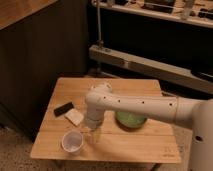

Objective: Pick up the ceramic cup

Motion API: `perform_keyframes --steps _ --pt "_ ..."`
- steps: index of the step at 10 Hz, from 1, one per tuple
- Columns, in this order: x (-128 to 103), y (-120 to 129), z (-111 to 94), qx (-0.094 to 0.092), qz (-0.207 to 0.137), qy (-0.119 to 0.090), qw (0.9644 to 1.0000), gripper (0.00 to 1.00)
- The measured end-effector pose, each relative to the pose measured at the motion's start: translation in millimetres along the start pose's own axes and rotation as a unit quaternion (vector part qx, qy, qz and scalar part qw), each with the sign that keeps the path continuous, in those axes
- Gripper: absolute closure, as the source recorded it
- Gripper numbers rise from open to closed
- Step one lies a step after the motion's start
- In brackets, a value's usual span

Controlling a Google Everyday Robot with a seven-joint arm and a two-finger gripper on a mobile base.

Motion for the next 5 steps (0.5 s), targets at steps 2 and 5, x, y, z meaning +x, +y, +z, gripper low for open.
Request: perform_keyframes --steps 2,5 --pt "6 6 -17 0.027 -0.007 -0.009 0.9996 0.34" --pt "6 14 -70 0.08 -0.024 -0.017 0.9963 0.34"
